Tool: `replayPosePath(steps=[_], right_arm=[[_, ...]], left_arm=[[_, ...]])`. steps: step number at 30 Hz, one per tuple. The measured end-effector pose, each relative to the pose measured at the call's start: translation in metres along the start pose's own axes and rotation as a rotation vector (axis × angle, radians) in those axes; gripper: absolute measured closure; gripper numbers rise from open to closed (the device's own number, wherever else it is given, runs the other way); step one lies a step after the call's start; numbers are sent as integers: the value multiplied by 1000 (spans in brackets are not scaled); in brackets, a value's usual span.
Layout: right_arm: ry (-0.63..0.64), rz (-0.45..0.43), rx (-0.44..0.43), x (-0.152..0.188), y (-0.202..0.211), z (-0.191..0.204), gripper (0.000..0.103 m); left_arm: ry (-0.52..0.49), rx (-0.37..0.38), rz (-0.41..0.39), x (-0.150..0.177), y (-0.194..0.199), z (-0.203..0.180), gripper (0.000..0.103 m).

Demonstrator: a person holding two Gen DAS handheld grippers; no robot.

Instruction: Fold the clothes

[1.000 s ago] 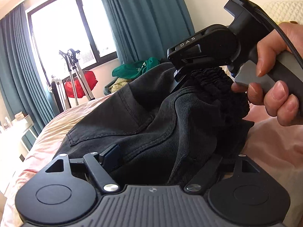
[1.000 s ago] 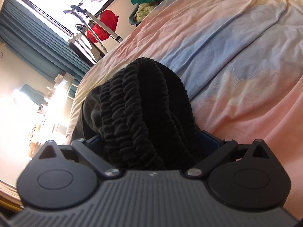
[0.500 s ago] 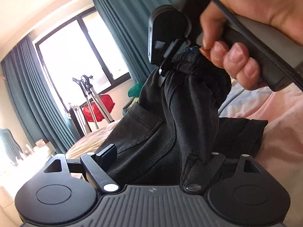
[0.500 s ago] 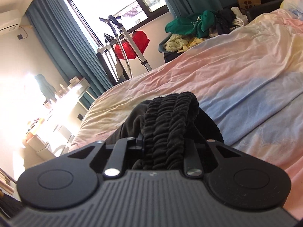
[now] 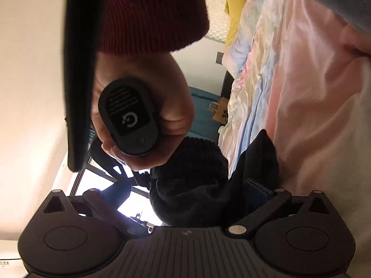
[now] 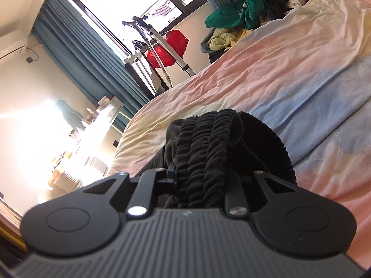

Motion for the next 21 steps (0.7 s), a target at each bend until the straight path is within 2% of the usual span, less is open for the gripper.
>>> replayPosePath(steps=[2,4,8,12,13,16,17,19,20,21], right_arm=[[31,-1,15,1,1,2,81],[41,-6,17,1,1,0,81],[79,-54,41,-12,7,-4,83],[80,-81,105,-25,13,-28,83],[43,-67,121,-24,11,-41,83],[-46,15,146,-12,-1,-69,81],[-64,34,151,-8,-3,-75,79],[-82,69,160,-1,-5,-82,63],[-86,85,163,1,-4,-84,59],[-100,105,173,5,-1,-85,49]], left_arm=[[83,49,29,2,0,7,0],[137,58,50,4,-2,17,0],[332,105,118,13,-2,58,0],[571,133,189,27,11,111,0],[654,137,217,29,24,124,0],[883,123,312,63,21,168,0],[949,116,345,75,19,180,0],[1077,111,412,102,14,200,0],[1156,116,452,117,10,209,0],[1234,122,493,132,9,218,0]])
Point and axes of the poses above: each gripper's, at about its wrist camera, not at the fingertips, and y roughly against the way its jaws point, z to its left, x to its underside, the point moved 7 cm from there along -y, roughly the way its jaws point, and after that the axes turned 8 degrees about y, right-handed, at the moved point
